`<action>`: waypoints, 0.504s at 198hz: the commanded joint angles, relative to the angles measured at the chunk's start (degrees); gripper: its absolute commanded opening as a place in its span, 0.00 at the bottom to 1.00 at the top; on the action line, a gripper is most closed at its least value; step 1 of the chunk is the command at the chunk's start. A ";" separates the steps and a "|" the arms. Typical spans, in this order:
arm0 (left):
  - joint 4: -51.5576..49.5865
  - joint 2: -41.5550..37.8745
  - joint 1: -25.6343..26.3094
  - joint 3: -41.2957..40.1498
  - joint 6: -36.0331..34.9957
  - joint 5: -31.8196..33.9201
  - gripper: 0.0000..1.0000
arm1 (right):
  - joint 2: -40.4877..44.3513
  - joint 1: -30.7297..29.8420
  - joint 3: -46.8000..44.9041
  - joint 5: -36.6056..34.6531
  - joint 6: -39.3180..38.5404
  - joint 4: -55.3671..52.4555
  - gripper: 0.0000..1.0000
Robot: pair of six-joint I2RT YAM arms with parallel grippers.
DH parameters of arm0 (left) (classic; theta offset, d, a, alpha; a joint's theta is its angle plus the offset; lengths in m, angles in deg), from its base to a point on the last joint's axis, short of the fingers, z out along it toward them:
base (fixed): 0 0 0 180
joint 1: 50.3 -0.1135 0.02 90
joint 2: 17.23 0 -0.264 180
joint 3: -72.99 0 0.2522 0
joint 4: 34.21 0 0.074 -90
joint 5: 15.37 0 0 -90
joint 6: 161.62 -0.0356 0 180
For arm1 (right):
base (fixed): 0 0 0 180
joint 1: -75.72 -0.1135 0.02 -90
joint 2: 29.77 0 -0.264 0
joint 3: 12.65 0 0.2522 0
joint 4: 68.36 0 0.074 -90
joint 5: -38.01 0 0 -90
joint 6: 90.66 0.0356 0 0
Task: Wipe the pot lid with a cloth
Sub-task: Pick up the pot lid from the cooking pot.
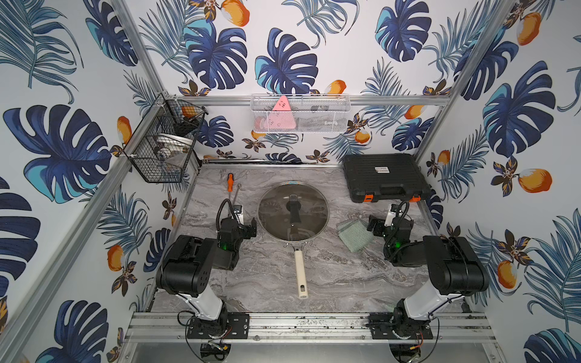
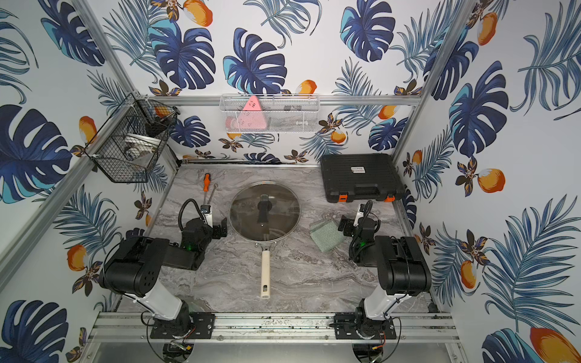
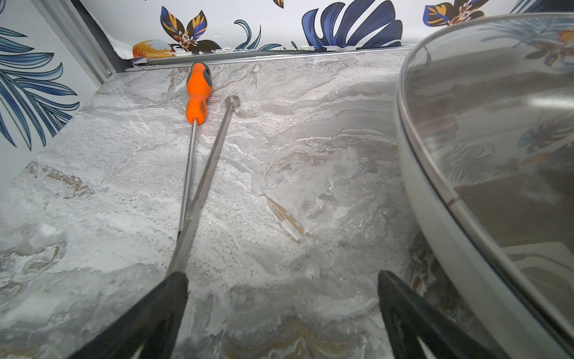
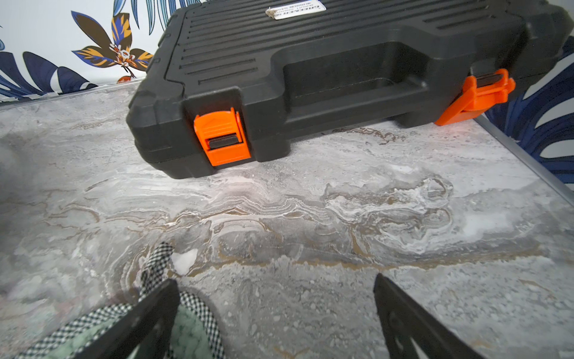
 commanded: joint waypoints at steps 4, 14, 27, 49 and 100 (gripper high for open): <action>-0.49 -1.20 -0.15 1.05 0.54 2.55 0.99 | 0.26 -0.01 -1.11 -3.11 1.26 4.85 1.00; -0.97 -2.24 -0.17 0.86 1.65 5.38 0.99 | 0.74 0.04 -2.22 -4.07 1.44 6.58 1.00; -3.09 -4.45 -0.15 1.15 1.99 7.01 0.99 | 1.48 0.02 -2.77 -3.97 1.07 7.23 1.00; -7.88 -8.11 -0.08 2.03 3.11 10.52 0.99 | 5.04 -0.05 -2.00 -4.63 1.03 2.98 1.00; -18.04 -20.53 0.51 6.04 8.04 10.27 0.99 | 14.85 -1.52 1.16 -10.10 2.04 -9.71 1.00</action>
